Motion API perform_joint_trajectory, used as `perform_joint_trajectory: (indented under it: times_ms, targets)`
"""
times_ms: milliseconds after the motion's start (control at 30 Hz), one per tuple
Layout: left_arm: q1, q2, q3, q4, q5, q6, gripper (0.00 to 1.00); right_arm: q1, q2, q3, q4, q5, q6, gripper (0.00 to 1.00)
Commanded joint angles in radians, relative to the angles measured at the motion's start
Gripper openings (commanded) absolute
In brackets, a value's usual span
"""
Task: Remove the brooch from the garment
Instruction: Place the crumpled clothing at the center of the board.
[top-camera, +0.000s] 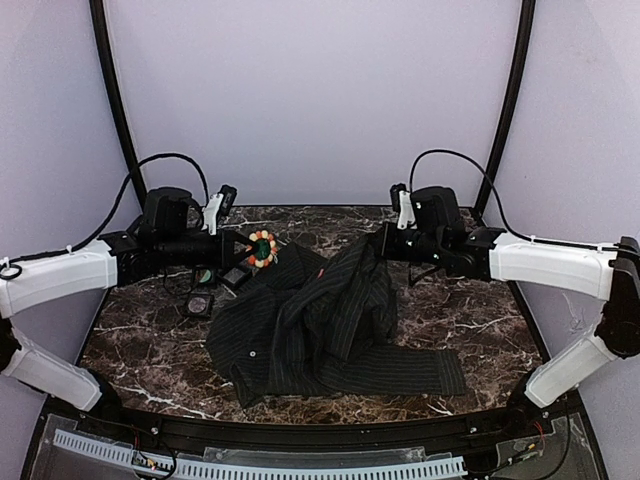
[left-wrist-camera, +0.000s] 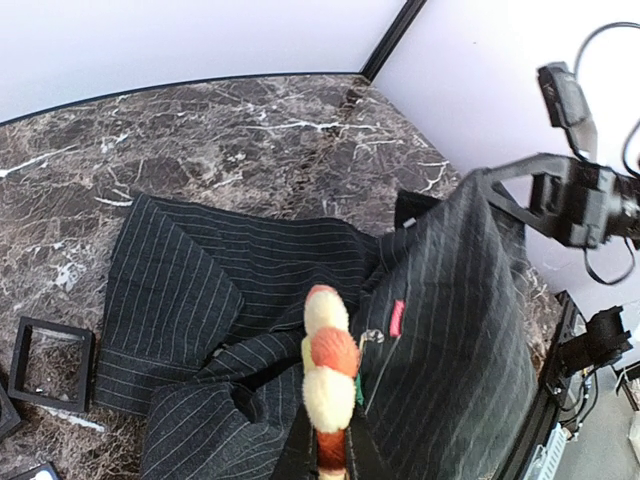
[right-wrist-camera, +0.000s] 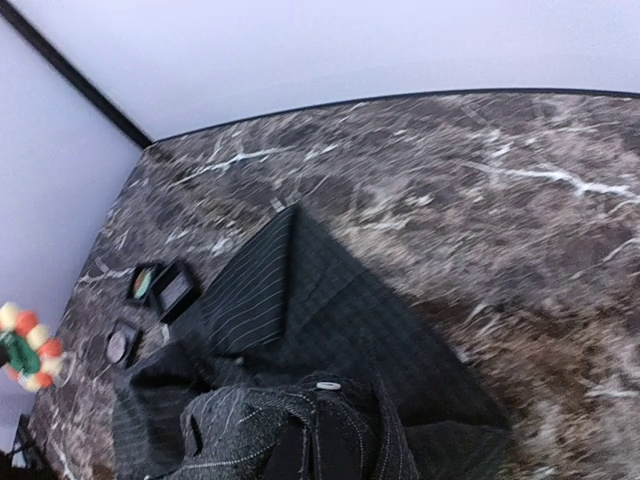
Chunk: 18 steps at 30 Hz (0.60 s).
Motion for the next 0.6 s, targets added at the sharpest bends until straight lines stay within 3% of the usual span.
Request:
perform_joint_trajectory:
  times_ms: [0,333,367,400,467,500,567]
  targets:
    - [0.005,-0.063,-0.024,0.079,0.129,-0.019,0.01,-0.158,0.021,0.109,-0.126,-0.004,-0.107,0.00]
    - [0.005,-0.083,-0.032,0.155,0.265,-0.052,0.01,-0.327,0.086,0.190,-0.105,-0.149,-0.171,0.00]
    - [0.005,-0.084,-0.032,0.164,0.278,-0.057,0.01,-0.326,0.076,0.197,-0.107,-0.165,-0.188,0.15]
    - [0.005,-0.085,-0.035,0.169,0.292,-0.061,0.01,-0.326,0.060,0.198,-0.105,-0.197,-0.214,0.37]
    - [0.005,-0.089,-0.036,0.181,0.314,-0.064,0.01,-0.322,0.016,0.192,-0.092,-0.258,-0.265,0.72]
    - [0.005,-0.093,-0.037,0.192,0.320,-0.066,0.01,-0.318,-0.009,0.189,-0.088,-0.292,-0.302,0.80]
    - [0.005,-0.100,-0.045,0.213,0.339,-0.073,0.01,-0.293,-0.066,0.177,-0.089,-0.336,-0.359,0.85]
